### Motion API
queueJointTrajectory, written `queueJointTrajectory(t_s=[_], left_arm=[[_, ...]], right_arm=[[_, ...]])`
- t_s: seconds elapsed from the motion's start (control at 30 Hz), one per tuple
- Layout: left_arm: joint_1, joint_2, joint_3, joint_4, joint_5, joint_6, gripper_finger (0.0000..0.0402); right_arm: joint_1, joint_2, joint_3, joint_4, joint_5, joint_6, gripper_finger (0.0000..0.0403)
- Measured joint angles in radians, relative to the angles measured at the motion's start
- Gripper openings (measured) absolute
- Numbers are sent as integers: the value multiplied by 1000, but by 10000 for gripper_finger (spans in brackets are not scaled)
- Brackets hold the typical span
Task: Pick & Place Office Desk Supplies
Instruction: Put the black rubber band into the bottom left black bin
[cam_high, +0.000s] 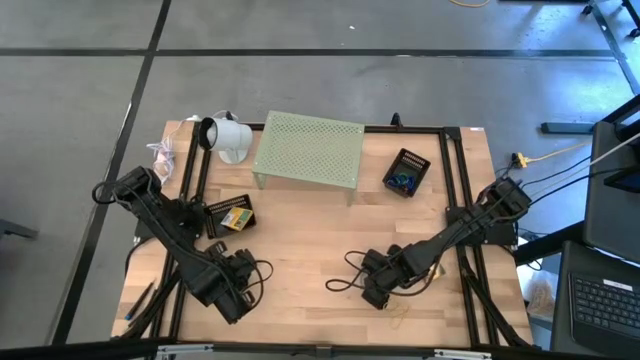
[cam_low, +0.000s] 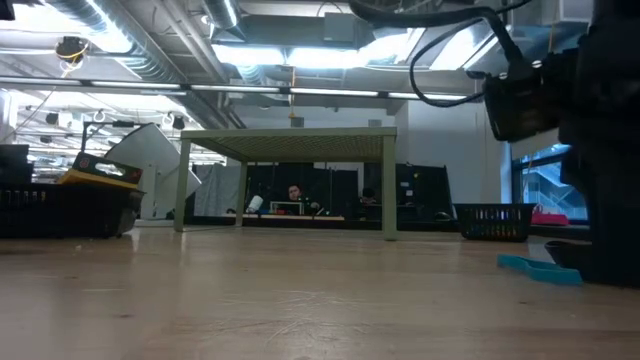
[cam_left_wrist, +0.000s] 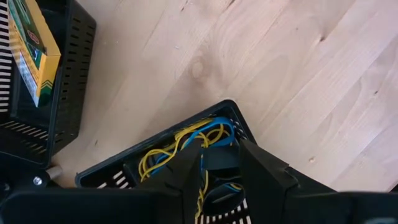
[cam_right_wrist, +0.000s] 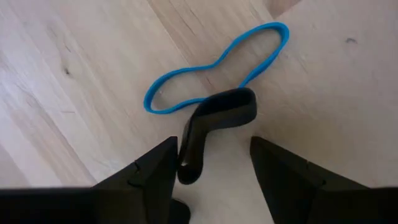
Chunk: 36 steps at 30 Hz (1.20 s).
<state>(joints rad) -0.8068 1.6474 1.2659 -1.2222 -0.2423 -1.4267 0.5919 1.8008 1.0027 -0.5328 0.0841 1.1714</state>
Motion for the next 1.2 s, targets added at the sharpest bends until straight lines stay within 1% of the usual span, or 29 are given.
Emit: queueJointTrajectory(t_s=[0.13,0.23,0.33,0.37,0.4,0.47,0.57,0.63,0.7,0.8,0.9,0.97,1.0,1.1,1.13,1.2], left_arm=[[0,0,0,0,0,15,102],[0,0,0,0,-15,70,102],[3,0,0,0,-56,113,103],[4,0,0,0,-80,125,103],[6,0,0,0,-111,142,104],[13,0,0,0,-187,176,104],[28,0,0,0,-306,206,103],[40,0,0,1,-383,226,102],[52,0,0,9,-449,243,103],[67,0,0,32,-538,260,104],[81,0,0,75,-631,303,103],[92,0,0,119,-707,331,102],[100,0,0,148,-749,349,101],[125,0,0,263,-858,441,100],[136,0,0,311,-878,488,100],[161,0,0,418,-883,593,100]], right_arm=[[-1,1,2,-10,2,-31,149],[-1,3,2,-8,2,-58,91],[-1,3,3,8,-15,-95,27],[-1,0,3,6,-19,-112,15],[-1,-3,3,5,-22,-123,11],[-1,-15,1,-5,-25,-131,18],[-1,-60,-1,-14,-24,-140,16],[-1,-103,-1,-15,4,-152,8],[-1,-149,0,-14,75,-170,7],[-1,-221,0,-8,252,-222,9],[-3,-273,0,47,425,-346,9],[-10,-293,1,131,503,-462,8],[-16,-299,1,178,523,-524,8],[-41,-299,1,340,518,-720,8],[-50,-299,1,392,504,-788,8],[-65,-296,1,481,461,-912,8]])
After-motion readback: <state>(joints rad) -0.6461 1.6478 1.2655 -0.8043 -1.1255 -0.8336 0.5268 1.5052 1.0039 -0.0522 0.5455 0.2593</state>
